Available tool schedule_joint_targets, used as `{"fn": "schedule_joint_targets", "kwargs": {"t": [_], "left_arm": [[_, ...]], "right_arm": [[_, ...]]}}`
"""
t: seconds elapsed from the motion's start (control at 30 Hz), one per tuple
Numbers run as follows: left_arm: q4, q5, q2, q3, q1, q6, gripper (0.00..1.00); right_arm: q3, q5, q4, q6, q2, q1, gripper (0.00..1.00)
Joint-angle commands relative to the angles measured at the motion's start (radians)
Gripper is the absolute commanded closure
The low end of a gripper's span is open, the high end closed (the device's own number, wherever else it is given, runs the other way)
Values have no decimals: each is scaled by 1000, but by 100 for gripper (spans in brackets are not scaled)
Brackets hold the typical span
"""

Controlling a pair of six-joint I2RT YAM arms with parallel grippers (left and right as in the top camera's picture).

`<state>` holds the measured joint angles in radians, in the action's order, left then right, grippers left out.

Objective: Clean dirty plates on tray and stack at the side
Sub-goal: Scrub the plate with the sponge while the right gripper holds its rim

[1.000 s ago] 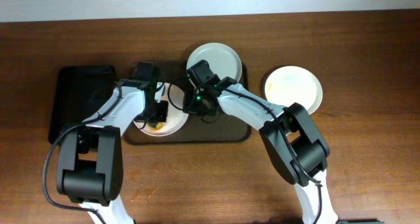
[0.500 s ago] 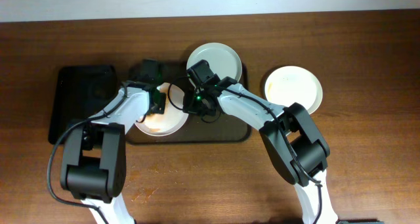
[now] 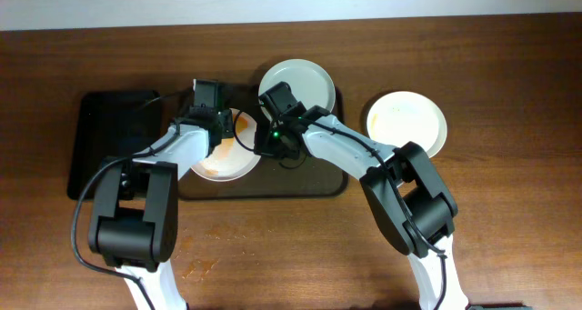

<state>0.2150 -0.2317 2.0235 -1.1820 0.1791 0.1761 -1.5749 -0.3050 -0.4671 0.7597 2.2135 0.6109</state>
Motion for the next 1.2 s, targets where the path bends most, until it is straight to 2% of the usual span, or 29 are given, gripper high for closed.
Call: {"fn": "schedule_joint_targets", "kwargs": {"t": [0.0,0.13,0.2,0.3,0.43,0.5,0.6,0.67,0.73,0.83,0.93,1.0,1.17], "left_arm": [[284,95,106,84,-5,-21,99],[586,273,106,84,-5,-21,99],[642,397,106,84,-6,-59,100],[588,393,106,66,-24,-171,99],[444,409,106,41,-79,-189,99],[279,430,106,41,-127,-161,99],[253,359,106,41,-187,-46,99],[323,307,106,41,-233,52,99],[429,364,106,41,-258,85,99],[609,489,106,41,-259,80,99],[697,620,106,41,-258,-17,100],[645,673,106,41,-258,-59,99],[303,651,106,41,-258,-58,99]], "right_arm": [[-13,-6,-4,-15,18,-3,96],[-13,-6,-5,-15,18,-3,96],[-13,-6,-6,-15,18,-3,96],[-13,-6,-8,-16,18,-3,96],[-13,-6,-8,-15,18,-3,96],[-13,-6,-8,-15,18,-3,96],[-13,-6,-8,-15,18,-3,96],[-13,-6,-8,-15,18,-3,96],[-13,-6,-8,-15,18,-3,96],[-13,-6,-8,-15,18,-4,96],[-13,-6,-8,-15,18,-3,96],[-13,-6,-8,-15,18,-3,96],[-13,-6,-8,-15,18,-4,96]]}}
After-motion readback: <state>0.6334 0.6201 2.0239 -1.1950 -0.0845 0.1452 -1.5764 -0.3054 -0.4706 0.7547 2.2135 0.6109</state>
